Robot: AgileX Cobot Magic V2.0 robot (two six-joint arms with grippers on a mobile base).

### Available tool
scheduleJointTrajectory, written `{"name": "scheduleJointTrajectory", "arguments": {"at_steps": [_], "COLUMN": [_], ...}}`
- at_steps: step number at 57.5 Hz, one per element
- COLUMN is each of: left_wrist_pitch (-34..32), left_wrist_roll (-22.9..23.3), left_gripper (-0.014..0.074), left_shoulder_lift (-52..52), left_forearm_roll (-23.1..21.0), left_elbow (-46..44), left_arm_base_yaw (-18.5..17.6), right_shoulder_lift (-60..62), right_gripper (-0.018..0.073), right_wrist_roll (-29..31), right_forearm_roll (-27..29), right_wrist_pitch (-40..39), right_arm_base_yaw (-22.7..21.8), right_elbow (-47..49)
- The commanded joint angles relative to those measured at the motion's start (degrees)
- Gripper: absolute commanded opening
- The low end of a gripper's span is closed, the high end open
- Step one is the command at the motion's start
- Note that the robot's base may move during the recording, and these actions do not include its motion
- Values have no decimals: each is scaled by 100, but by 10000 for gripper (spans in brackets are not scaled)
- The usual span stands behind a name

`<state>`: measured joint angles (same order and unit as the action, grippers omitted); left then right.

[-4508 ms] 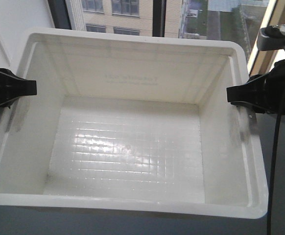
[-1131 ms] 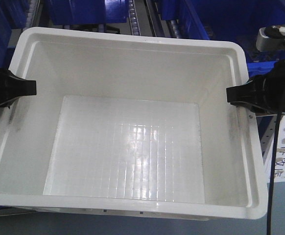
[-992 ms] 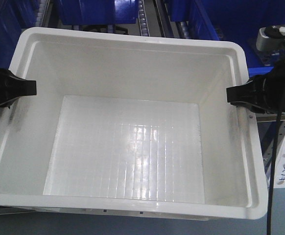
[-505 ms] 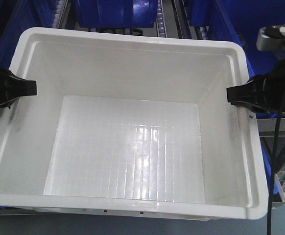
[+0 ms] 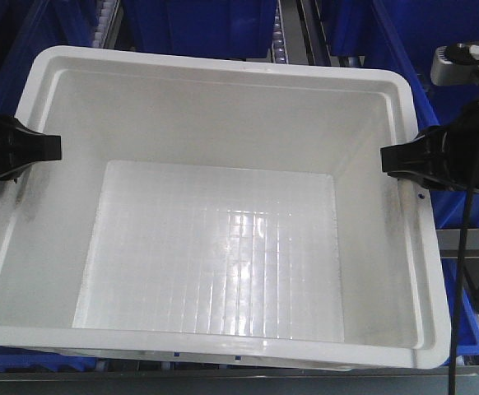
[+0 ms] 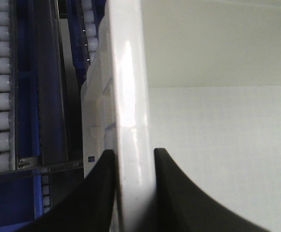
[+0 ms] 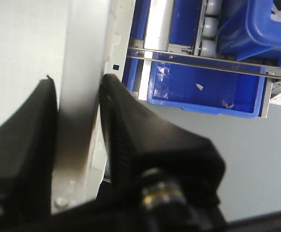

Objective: Move bin from left to right shelf
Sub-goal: 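Hold the tote in both grippers while the base turns toward the blue-bin rack, then hold the tote over the rack rollers with both grippers while approaching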

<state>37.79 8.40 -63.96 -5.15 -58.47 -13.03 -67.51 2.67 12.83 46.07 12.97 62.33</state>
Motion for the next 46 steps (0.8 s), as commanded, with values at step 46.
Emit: {"name": "scheduleJointTrajectory", "arguments": {"at_steps": [46], "left_wrist_pitch": [-769], "left_wrist_roll": [-66], "left_gripper": [-6], "left_shoulder_lift": [217], "left_forearm_roll": [32], "left_elbow": [-219], "left_arm_base_yaw": [-14], "right_shoulder_lift": [188], "right_gripper": [-4], "right_wrist_roll": [129], "right_forearm_roll": [41], "right_wrist_pitch": [-616], "right_arm_base_yaw": [-44], "right_elbow": [243]}}
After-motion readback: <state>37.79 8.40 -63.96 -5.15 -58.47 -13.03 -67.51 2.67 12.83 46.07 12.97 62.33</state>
